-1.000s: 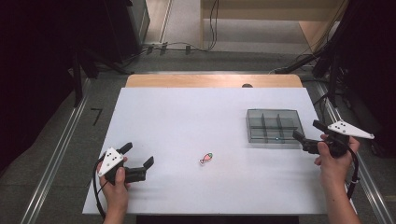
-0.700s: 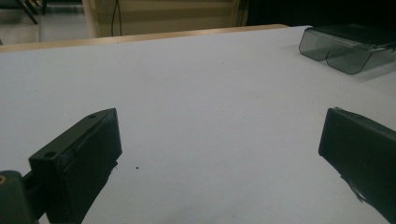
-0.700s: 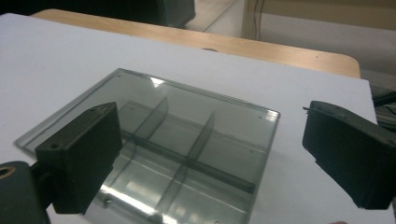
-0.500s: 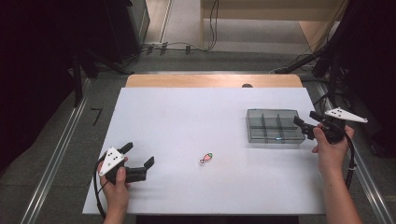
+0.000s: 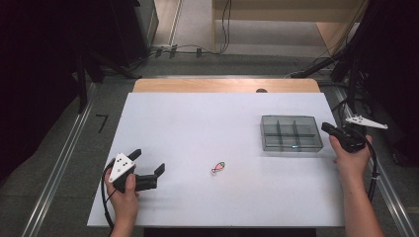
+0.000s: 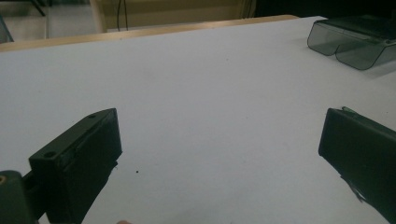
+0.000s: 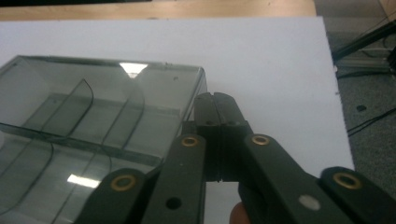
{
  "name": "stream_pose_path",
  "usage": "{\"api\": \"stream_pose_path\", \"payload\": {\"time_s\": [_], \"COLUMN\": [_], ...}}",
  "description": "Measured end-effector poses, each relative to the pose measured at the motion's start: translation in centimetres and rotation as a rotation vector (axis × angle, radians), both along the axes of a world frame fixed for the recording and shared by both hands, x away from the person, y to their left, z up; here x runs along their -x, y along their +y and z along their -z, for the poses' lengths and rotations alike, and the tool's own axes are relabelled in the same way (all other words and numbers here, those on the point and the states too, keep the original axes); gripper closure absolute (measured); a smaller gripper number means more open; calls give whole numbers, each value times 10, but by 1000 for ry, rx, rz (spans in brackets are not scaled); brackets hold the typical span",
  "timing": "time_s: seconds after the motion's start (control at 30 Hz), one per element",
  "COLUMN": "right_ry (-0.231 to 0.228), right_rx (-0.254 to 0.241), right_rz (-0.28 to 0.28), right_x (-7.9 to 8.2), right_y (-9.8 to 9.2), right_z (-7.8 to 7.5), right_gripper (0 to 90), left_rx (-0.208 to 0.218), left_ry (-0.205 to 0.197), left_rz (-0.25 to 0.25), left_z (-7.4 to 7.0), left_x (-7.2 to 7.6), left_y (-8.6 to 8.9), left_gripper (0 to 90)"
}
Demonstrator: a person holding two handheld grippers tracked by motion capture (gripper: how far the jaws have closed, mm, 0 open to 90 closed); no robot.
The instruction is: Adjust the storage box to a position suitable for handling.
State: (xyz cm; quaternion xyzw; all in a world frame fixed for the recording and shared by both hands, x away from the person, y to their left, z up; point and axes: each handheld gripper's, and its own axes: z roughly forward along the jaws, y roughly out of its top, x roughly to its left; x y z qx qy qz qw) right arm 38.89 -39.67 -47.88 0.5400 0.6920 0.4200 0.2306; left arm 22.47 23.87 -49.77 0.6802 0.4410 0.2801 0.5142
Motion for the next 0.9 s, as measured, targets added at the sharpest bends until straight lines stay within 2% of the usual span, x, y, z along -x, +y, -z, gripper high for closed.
{"api": "stream_pose_path", "payload": {"time_s": [0.03,0.2,0.27,0.33,0.37,0.43,0.53,0.57,0.67,0.8,0.9], "right_ry": [18,36,40,40,45,50,47,39,40,41,40], "right_rx": [3,20,7,-11,-42,-48,-30,-8,-18,-12,-17], "right_rz": [-8,-28,-34,-30,-30,-30,-21,-11,-8,-43,-58], "right_x": [-3,-5,-6,-6,-6,-6,-4,-2,-1,1,1], "right_y": [1,4,4,4,2,2,4,6,6,11,15], "right_z": [5,10,11,12,15,16,17,17,17,17,17], "right_gripper": [880,880,881,881,881,881,882,882,882,882,882], "left_rx": [0,-1,-19,-19,-19,-10,-10,-16,-15,-7,-17], "left_ry": [0,-3,-7,-5,-2,-3,-3,-5,-6,3,6], "left_rz": [3,19,20,18,19,14,16,17,29,37,52], "left_z": [-1,-7,-8,-9,-10,-11,-13,-13,-13,-13,-15], "left_x": [0,-4,-6,-8,-9,-12,-16,-18,-23,-30,-34], "left_y": [-1,-9,-12,-15,-15,-17,-21,-23,-28,-37,-45], "left_gripper": [0,0,0,0,0,0,0,2,2,3,3]}}
